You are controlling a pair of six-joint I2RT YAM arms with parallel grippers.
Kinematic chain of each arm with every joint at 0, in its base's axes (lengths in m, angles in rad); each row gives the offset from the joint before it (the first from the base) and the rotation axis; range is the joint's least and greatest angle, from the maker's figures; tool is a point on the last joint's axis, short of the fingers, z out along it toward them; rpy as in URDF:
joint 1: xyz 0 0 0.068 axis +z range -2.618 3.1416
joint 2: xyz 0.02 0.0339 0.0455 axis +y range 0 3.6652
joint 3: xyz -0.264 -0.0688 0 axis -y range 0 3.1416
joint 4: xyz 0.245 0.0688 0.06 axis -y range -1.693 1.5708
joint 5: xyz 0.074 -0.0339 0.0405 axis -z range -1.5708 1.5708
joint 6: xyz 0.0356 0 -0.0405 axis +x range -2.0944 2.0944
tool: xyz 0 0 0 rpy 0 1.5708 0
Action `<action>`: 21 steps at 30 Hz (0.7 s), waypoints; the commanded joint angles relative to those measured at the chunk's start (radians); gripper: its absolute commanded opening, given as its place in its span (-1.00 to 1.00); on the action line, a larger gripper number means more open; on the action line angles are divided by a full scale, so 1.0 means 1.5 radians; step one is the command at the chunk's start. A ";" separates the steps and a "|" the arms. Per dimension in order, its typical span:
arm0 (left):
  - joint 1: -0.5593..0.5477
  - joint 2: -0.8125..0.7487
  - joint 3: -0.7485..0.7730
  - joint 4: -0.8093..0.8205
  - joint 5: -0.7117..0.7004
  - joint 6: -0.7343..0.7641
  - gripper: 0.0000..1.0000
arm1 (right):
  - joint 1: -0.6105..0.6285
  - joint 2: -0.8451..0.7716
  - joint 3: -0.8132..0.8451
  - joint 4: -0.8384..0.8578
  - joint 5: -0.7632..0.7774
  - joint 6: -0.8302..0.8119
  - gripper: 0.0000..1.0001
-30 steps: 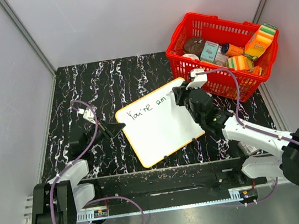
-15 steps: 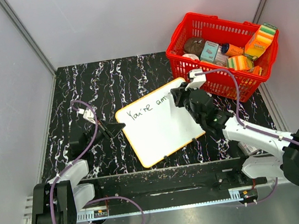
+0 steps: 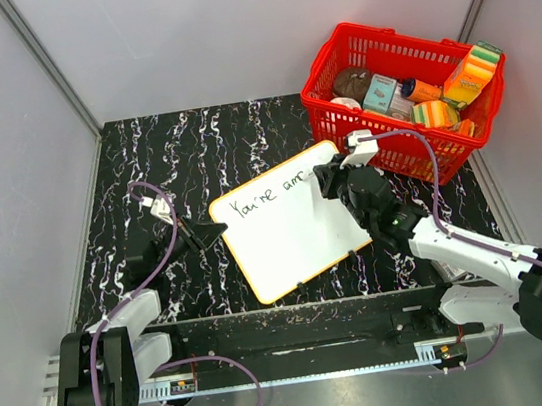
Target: Write a sentence on the whiteboard
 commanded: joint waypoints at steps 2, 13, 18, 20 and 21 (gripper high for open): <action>-0.003 -0.005 -0.007 0.021 0.006 0.048 -1.00 | -0.003 0.005 0.007 -0.008 0.029 0.002 -1.00; -0.003 -0.005 -0.007 0.023 0.006 0.049 -1.00 | -0.004 0.025 0.036 0.023 0.062 -0.008 -1.00; -0.003 -0.005 -0.008 0.022 0.006 0.049 -1.00 | -0.004 0.030 0.046 0.029 0.068 -0.010 -1.00; -0.003 -0.005 -0.007 0.023 0.007 0.048 -1.00 | -0.003 0.033 0.049 0.033 0.071 -0.011 -1.00; -0.003 -0.005 -0.008 0.023 0.007 0.049 -1.00 | -0.004 0.034 0.051 0.033 0.072 -0.013 -1.00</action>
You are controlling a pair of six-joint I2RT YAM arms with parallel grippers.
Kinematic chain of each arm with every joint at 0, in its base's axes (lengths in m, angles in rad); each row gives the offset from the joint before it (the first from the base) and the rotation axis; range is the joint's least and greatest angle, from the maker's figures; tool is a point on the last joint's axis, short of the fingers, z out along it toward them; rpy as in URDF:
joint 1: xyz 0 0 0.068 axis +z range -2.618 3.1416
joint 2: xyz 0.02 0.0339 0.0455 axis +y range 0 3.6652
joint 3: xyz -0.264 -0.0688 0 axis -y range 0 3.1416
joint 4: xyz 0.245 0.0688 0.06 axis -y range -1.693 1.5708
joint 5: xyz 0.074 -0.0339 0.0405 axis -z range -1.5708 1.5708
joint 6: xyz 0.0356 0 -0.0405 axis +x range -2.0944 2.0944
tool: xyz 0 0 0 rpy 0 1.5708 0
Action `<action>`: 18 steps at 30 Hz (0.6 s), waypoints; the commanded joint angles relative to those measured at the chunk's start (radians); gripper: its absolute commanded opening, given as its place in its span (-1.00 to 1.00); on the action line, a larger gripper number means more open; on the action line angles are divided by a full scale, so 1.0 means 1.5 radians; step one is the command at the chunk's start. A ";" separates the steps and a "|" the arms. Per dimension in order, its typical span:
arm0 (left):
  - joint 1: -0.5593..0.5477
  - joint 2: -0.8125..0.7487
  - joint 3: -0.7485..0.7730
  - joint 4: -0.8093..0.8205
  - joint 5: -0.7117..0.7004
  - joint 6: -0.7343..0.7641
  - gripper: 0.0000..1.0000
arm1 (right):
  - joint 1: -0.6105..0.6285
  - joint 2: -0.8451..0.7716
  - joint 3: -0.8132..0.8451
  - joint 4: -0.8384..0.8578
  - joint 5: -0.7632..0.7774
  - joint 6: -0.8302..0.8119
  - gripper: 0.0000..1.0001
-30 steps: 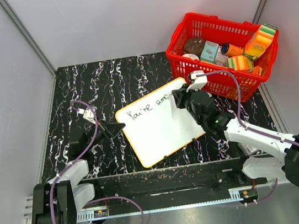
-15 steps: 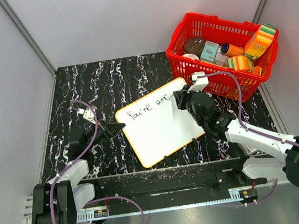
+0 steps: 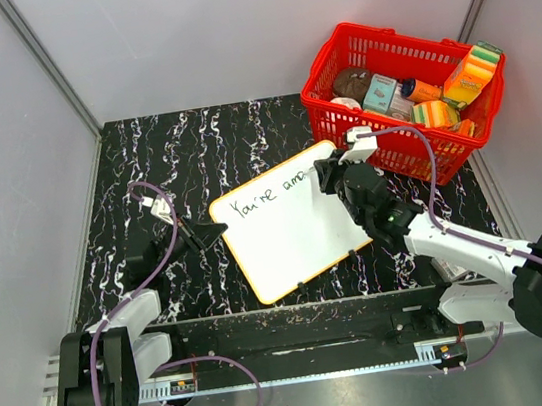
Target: Write a sentence on the whiteboard
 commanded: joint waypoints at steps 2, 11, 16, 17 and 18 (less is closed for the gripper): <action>-0.003 -0.005 -0.009 0.022 0.007 0.049 -1.00 | -0.003 0.009 0.031 0.030 0.032 -0.014 -1.00; -0.003 -0.006 -0.008 0.021 0.007 0.049 -1.00 | -0.004 -0.004 0.020 0.003 0.006 -0.007 -1.00; -0.003 -0.009 -0.008 0.021 0.007 0.050 -1.00 | -0.004 -0.018 0.001 -0.014 -0.006 -0.003 -1.00; -0.003 -0.008 -0.009 0.020 0.006 0.049 -1.00 | -0.003 -0.020 -0.001 -0.015 -0.007 -0.005 -1.00; -0.003 -0.008 -0.009 0.020 0.005 0.049 -1.00 | -0.004 -0.021 -0.004 -0.017 -0.008 -0.006 -1.00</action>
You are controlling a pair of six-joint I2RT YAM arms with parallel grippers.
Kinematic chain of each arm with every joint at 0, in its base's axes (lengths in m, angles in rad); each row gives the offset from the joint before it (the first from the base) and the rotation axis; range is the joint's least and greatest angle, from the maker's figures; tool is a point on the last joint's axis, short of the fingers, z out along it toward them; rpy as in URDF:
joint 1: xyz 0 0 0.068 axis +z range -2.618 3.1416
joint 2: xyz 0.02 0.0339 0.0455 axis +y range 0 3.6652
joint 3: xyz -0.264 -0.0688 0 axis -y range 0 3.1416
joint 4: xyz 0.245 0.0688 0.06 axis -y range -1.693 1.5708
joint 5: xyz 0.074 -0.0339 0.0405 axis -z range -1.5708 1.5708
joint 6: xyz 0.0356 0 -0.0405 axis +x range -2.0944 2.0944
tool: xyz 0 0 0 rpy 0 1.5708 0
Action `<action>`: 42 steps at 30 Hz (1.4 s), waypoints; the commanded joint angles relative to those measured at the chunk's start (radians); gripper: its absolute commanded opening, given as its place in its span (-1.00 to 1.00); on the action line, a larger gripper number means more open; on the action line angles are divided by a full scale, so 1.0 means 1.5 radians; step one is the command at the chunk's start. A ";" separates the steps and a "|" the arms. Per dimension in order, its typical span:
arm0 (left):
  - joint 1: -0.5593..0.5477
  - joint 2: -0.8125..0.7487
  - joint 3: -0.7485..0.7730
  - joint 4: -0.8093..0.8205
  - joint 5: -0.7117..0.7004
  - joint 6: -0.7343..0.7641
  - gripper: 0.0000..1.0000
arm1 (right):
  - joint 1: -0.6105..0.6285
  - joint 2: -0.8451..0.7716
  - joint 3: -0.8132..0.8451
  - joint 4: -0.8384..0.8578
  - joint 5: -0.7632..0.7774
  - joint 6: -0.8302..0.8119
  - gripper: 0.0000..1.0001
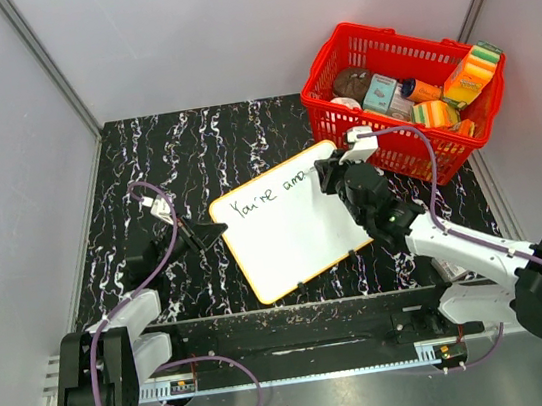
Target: Write a sentence on the whiteboard
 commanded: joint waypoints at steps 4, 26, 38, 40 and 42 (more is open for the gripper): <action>-0.003 -0.008 -0.009 0.019 0.003 0.049 -1.00 | -0.003 -0.022 -0.009 -0.023 -0.010 -0.002 -1.00; -0.003 -0.005 -0.007 0.020 0.003 0.050 -1.00 | -0.004 -0.061 -0.011 0.017 0.023 -0.024 -1.00; -0.003 -0.005 -0.007 0.021 0.003 0.049 -1.00 | -0.004 -0.018 0.020 0.040 0.011 -0.029 -1.00; -0.003 -0.005 -0.007 0.021 0.004 0.049 -1.00 | -0.004 -0.024 0.019 0.045 0.010 -0.031 -1.00; -0.003 -0.005 -0.007 0.021 0.003 0.049 -1.00 | -0.003 -0.024 0.018 0.047 0.012 -0.033 -1.00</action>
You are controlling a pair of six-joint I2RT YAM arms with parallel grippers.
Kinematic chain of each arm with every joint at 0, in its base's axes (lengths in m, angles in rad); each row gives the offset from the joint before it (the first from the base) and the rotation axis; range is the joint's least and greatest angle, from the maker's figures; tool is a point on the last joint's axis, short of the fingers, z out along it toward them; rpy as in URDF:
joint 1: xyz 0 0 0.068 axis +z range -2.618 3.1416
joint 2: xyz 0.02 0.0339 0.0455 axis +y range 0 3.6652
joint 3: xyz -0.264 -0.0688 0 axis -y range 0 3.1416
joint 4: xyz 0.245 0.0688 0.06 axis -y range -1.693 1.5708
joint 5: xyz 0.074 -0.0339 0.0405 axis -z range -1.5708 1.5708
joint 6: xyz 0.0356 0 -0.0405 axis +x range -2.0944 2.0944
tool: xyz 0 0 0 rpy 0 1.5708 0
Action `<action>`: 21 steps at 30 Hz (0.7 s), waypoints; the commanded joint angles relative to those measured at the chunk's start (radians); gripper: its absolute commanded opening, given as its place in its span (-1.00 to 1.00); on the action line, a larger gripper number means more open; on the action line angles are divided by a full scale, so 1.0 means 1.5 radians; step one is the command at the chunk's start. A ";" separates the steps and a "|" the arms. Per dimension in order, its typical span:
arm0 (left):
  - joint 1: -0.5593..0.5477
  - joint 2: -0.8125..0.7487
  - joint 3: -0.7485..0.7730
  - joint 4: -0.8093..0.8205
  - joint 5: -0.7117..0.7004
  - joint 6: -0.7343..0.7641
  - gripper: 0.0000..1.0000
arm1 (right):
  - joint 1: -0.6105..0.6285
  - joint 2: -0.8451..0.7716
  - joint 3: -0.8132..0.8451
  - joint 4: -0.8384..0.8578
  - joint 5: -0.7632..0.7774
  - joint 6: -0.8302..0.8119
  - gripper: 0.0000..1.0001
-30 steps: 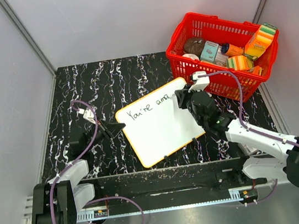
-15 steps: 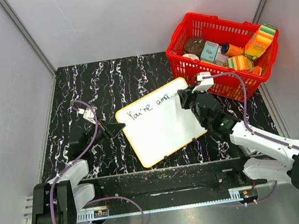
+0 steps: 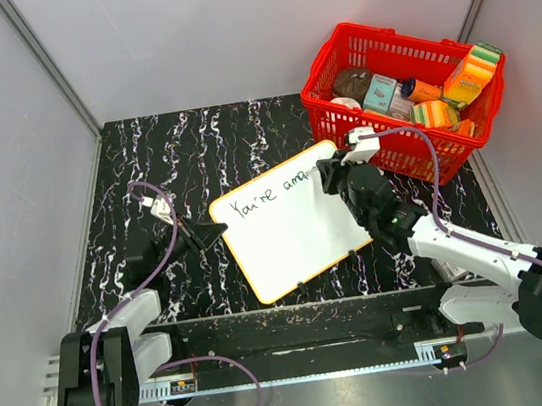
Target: Write a sentence on the whiteboard
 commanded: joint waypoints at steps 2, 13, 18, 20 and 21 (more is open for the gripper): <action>-0.003 -0.004 -0.008 0.022 0.004 0.047 -1.00 | -0.004 -0.006 0.028 0.043 0.012 -0.012 -1.00; -0.003 -0.006 -0.008 0.021 0.005 0.048 -1.00 | -0.004 0.014 0.025 0.036 0.026 -0.010 -1.00; -0.003 -0.006 -0.008 0.021 0.005 0.049 -1.00 | -0.008 0.008 0.019 0.018 0.042 -0.003 -1.00; -0.003 -0.007 -0.008 0.022 0.005 0.050 -1.00 | -0.010 0.006 0.016 0.016 0.047 -0.003 -1.00; -0.003 -0.007 -0.008 0.022 0.004 0.050 -1.00 | -0.011 0.005 0.015 0.013 0.047 -0.001 -1.00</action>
